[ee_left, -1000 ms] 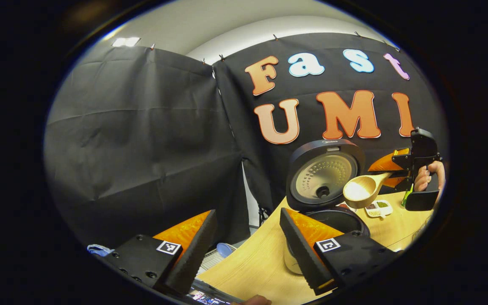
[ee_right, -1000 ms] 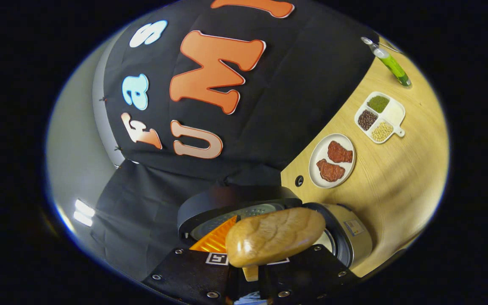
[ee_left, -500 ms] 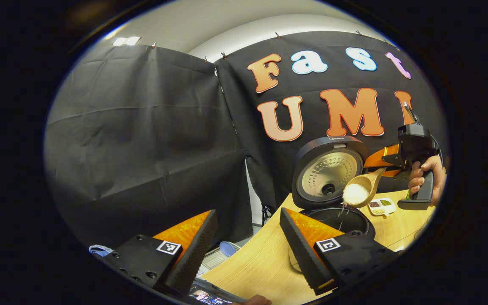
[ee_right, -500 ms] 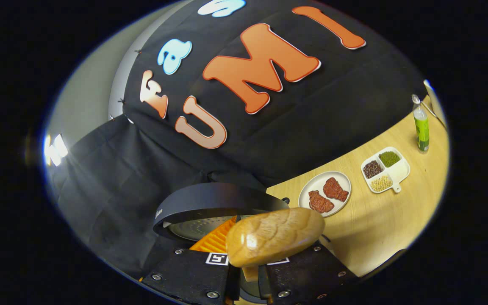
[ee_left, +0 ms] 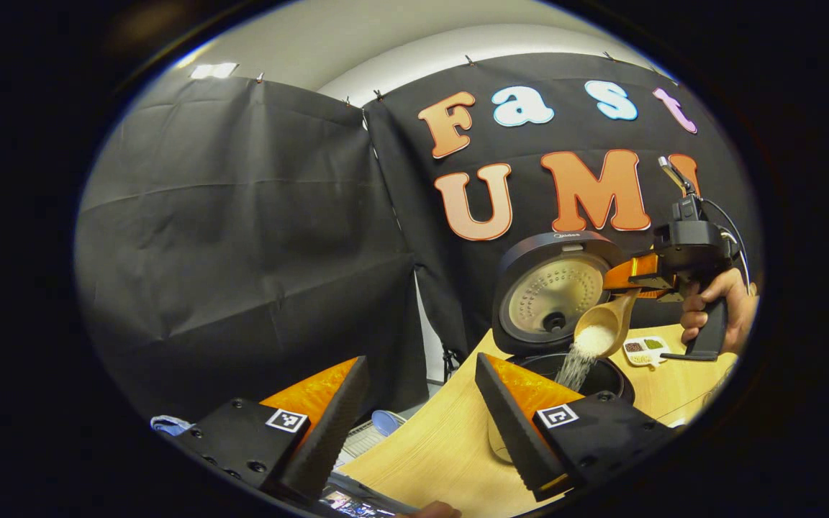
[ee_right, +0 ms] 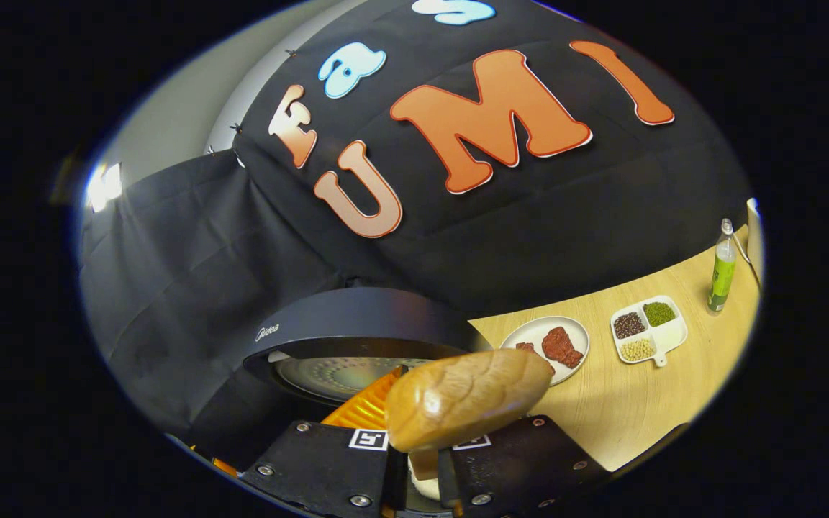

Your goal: Close the left gripper, press the button to open the rice cooker; take a wooden spoon from the chopstick holder with the right hand, scoop a spoonful of rice and pour it into the rice cooker, then put the wooden spoon back into the chopstick holder.

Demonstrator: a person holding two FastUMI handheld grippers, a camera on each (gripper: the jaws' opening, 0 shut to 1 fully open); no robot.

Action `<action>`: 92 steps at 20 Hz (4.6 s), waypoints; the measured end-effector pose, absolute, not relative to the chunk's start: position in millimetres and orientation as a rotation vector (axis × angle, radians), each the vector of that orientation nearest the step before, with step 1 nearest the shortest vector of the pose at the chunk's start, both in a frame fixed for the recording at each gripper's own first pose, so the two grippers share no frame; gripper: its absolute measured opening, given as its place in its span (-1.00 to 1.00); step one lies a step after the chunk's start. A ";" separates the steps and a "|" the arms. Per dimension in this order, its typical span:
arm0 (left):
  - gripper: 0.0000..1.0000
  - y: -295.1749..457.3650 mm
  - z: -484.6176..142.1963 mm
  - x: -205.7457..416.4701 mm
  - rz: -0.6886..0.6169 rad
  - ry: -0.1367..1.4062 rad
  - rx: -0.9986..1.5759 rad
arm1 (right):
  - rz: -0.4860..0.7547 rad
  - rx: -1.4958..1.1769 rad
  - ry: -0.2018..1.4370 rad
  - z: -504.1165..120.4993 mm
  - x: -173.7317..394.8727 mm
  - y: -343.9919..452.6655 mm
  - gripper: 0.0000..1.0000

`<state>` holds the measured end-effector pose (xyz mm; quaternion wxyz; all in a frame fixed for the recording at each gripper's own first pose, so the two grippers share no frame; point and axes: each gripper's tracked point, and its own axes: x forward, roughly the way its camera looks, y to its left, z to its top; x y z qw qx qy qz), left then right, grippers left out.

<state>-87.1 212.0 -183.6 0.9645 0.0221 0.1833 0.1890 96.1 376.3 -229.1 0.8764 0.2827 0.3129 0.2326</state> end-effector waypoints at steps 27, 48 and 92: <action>1.00 234.8 -226.4 -99.4 0.460 0.423 0.010 | 0.777 -0.135 0.310 -200.4 58.2 460.1 -0.68; 0.99 179.1 -211.1 -44.7 0.342 0.433 -0.124 | 0.313 0.293 0.501 -207.4 55.1 151.0 -0.68; 1.00 20.3 -166.0 -40.4 0.143 0.416 0.001 | -0.296 0.372 0.914 -446.6 -74.9 -106.0 -0.53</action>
